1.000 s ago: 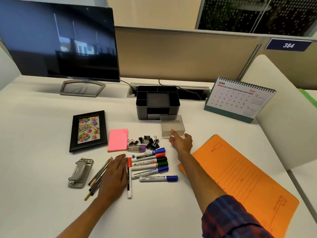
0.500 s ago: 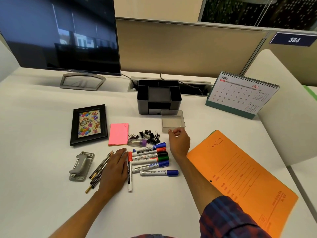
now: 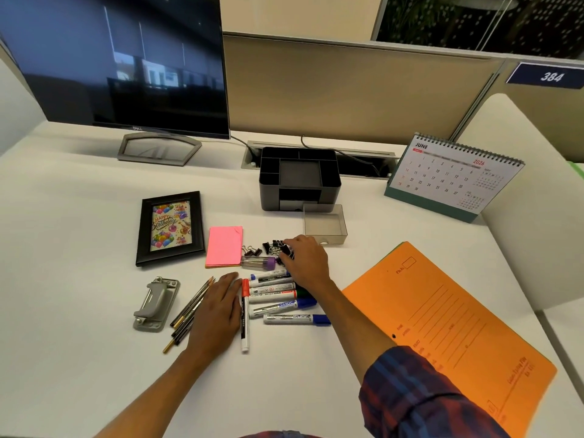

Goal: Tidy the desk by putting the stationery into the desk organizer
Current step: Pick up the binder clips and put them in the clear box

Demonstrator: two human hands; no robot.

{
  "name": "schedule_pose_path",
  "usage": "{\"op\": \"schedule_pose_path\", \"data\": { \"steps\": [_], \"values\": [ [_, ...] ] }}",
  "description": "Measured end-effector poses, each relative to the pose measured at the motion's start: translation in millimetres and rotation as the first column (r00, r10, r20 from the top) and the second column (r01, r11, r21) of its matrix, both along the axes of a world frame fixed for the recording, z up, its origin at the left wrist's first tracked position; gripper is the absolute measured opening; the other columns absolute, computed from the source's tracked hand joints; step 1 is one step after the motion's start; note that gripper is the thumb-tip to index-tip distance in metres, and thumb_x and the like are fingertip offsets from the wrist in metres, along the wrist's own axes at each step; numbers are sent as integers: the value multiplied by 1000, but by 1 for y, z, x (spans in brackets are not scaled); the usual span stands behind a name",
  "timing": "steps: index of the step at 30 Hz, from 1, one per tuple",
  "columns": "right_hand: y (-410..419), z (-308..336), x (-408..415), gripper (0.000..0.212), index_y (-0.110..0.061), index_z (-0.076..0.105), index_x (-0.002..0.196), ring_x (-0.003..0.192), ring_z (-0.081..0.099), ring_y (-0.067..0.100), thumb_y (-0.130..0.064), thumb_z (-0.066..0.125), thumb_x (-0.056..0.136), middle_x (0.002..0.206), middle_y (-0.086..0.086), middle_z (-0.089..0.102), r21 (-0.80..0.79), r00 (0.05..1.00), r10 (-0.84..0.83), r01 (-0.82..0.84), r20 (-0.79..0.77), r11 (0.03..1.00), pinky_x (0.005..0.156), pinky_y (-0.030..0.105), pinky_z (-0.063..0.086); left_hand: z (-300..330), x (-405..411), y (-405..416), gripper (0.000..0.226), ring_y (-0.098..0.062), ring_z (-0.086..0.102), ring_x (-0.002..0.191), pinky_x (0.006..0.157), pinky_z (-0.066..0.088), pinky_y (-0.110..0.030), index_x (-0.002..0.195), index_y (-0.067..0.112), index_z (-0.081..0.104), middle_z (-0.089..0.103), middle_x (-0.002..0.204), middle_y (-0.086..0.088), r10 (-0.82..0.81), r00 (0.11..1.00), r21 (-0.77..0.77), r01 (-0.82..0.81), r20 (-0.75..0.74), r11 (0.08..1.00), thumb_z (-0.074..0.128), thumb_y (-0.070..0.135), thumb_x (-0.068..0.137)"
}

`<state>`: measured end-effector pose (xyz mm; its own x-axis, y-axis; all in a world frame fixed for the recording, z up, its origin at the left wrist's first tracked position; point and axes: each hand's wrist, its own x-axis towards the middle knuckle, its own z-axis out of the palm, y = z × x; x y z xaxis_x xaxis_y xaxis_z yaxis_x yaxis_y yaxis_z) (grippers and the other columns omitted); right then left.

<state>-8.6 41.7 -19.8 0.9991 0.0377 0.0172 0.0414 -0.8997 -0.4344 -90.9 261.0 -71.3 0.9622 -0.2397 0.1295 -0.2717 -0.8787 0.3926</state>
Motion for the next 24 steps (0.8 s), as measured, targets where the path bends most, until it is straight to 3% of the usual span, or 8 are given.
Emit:
{"op": "schedule_pose_path", "data": {
  "steps": [4,12,20,24],
  "values": [
    [5,0,6,35,-19,64,122,110,55,24,-40,53,96,116,4,66,-103,1000,-6,5,-16,995,91,41,44,1,-1,0,51,-22,44,133,119,13,-27,138,11,52,51,143,-7,2,1000,-2,-2,-5,1000,29,33,98],
    [7,1,11,27,-20,71,104,99,56,22,-40,58,93,97,1,70,-113,999,-34,38,31,993,88,38,39,-1,-1,0,53,-21,42,135,118,20,-33,139,12,50,49,145,-6,2,1000,-1,-2,6,1000,28,36,98],
    [-4,2,4,30,-19,71,111,103,57,18,-35,59,90,105,0,72,48,980,-66,58,186,997,94,37,36,-2,1,0,53,-21,42,135,119,19,-33,139,12,51,49,145,-6,4,1000,-6,-4,6,1000,27,35,98],
    [-15,9,9,28,-17,70,111,101,59,18,-32,63,88,105,-1,71,181,956,-177,136,236,974,91,34,37,-3,1,0,52,-21,43,135,119,22,-38,139,11,51,49,145,-7,2,1000,-5,-2,1,1000,27,34,98]
  ]
}}
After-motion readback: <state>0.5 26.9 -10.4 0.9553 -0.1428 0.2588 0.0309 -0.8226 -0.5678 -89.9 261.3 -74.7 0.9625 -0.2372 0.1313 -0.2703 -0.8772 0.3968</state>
